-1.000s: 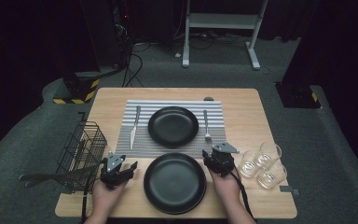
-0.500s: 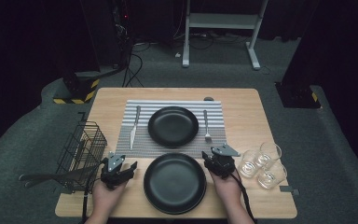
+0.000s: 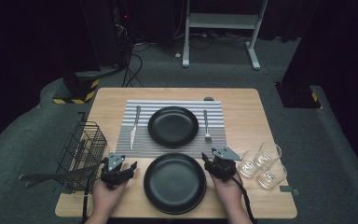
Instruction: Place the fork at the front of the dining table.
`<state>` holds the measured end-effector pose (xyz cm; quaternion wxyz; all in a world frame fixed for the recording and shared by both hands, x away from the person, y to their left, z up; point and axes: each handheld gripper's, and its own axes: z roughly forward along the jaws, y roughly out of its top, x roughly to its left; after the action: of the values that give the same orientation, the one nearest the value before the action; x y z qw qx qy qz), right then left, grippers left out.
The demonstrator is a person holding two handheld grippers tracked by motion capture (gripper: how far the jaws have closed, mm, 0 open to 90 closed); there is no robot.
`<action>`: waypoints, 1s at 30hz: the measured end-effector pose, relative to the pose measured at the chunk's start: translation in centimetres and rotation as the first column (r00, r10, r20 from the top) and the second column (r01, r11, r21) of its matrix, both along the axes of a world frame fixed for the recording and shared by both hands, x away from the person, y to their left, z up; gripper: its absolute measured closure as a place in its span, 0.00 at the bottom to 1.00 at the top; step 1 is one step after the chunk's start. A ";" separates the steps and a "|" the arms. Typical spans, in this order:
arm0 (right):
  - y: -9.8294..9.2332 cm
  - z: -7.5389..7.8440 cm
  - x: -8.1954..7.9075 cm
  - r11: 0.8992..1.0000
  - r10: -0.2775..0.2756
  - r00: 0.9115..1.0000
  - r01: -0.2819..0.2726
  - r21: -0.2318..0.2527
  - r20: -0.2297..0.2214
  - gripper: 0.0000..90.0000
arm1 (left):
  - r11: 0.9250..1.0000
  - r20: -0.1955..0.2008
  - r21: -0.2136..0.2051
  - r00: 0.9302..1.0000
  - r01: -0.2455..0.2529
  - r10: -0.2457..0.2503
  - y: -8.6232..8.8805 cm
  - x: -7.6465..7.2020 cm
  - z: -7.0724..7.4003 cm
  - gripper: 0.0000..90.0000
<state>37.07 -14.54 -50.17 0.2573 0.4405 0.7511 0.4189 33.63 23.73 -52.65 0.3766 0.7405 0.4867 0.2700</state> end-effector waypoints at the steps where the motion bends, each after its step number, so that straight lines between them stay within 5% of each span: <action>1: 0.0 0.1 -0.1 1.000 0.003 1.000 -0.003 -0.006 0.003 0.58 | 1.000 0.000 0.001 1.000 -0.001 0.001 0.0 0.0 0.0 0.46; 14: -1.2 1.0 -0.9 1.000 0.015 1.000 -0.015 0.027 0.011 0.51 | 0.999 -0.017 0.033 1.000 -0.013 0.014 -0.3 0.2 -0.1 0.43; 30: -1.5 1.5 -1.2 0.998 0.033 0.999 -0.034 0.046 0.022 0.46 | 0.999 -0.021 0.023 0.999 -0.035 0.036 -0.2 0.3 -0.1 0.36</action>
<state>35.90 -16.02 -48.68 0.2477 0.4293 0.7457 0.4453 33.96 23.54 -52.70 0.3584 0.7388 0.5007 0.2741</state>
